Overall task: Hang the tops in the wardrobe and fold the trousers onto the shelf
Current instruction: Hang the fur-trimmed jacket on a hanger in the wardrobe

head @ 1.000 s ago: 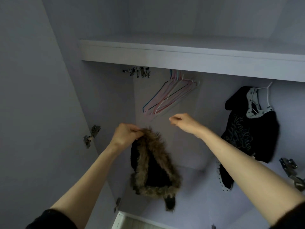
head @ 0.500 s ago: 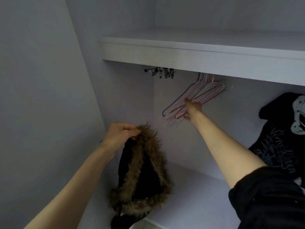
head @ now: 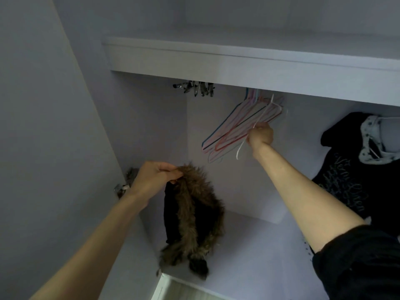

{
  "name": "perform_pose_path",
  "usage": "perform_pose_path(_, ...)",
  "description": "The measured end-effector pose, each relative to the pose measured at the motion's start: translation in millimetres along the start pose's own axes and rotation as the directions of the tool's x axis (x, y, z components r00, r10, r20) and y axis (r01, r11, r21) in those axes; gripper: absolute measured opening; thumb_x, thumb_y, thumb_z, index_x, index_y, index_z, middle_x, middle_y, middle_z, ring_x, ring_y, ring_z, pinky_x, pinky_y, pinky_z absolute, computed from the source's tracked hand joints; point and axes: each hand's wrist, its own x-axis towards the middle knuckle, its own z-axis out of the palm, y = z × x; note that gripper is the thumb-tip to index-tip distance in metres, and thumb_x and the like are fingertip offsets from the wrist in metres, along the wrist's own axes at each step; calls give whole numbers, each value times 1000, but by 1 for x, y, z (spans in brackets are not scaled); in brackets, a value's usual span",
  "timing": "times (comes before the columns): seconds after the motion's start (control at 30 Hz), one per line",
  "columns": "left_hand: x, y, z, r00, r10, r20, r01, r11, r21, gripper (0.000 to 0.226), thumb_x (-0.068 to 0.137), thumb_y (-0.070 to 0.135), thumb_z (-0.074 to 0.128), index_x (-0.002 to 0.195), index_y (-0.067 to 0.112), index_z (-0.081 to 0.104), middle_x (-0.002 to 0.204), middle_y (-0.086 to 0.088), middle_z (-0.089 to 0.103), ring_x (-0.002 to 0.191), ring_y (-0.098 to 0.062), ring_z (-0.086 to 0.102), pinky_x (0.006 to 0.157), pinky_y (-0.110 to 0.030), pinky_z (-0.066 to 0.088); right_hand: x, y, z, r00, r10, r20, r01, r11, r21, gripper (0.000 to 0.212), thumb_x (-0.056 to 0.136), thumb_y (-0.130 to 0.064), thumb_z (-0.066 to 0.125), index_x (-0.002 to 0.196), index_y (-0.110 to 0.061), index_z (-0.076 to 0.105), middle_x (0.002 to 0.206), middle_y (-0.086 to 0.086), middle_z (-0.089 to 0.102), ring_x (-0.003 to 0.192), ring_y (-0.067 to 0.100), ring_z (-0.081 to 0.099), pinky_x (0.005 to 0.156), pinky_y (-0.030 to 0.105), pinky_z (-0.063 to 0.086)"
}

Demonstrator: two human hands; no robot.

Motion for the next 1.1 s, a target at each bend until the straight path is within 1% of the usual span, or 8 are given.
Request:
perform_pose_path(0.17,-3,4,18,999,2,45,-1,1000,-7,15,79,6,71,67,14,71,55,6,66,52,0,59,60,-8,47,-13,-2,-38,998,-20,57,1,950,313,35,88,14,40,73,-14,54,64,4,50,52,11,48,47,15,45)
perform_pose_path(0.27,-9,9,31,996,-1,84,3,1000,-19,14,80,5,70,68,12,71,56,6,66,52,-1,60,58,-8,47,-28,2,-65,996,-48,79,12,916,402,26,90,14,42,91,-7,56,67,5,49,52,10,46,45,12,43)
perform_pose_path(0.37,-15,14,41,994,0,105,5,999,-45,19,81,1,68,66,13,69,52,9,65,47,1,58,48,-5,40,-41,16,-88,993,-52,107,1,904,427,31,89,15,41,81,-12,54,70,6,52,52,9,47,45,14,43)
perform_pose_path(0.53,-27,14,58,994,-15,105,19,999,-35,18,82,0,66,68,11,68,48,12,63,45,4,57,45,-5,38,-65,69,-129,958,205,202,-273,868,415,24,90,5,41,74,-13,48,66,4,44,32,4,29,32,12,17)
perform_pose_path(0.7,-38,7,76,988,-65,137,63,998,21,11,83,8,68,74,13,69,58,7,65,48,4,59,54,-13,42,-89,119,-164,950,301,79,-311,919,243,33,90,-32,61,66,-20,42,40,-11,27,28,1,19,30,15,14)
perform_pose_path(0.87,-49,-1,89,985,-94,144,90,995,32,5,83,8,69,79,9,71,65,2,66,50,1,61,62,-22,42,-124,160,-198,998,36,61,-45,987,155,45,88,-29,65,55,-14,38,43,-4,39,37,5,38,45,16,37)
perform_pose_path(1.0,-48,-2,89,986,-111,127,108,994,34,7,82,9,70,77,13,70,67,4,67,50,3,61,54,-13,45,-118,154,-210,999,-26,-30,34,950,310,20,91,-21,60,74,-15,53,60,2,48,47,3,50,56,19,49)
perform_pose_path(1.1,-51,-3,93,984,-117,132,115,993,22,5,82,7,69,79,10,69,69,1,65,48,3,60,47,-9,43,-113,154,-213,984,121,-132,-63,925,376,28,97,-35,50,77,-16,53,49,-5,36,39,4,34,42,18,34)
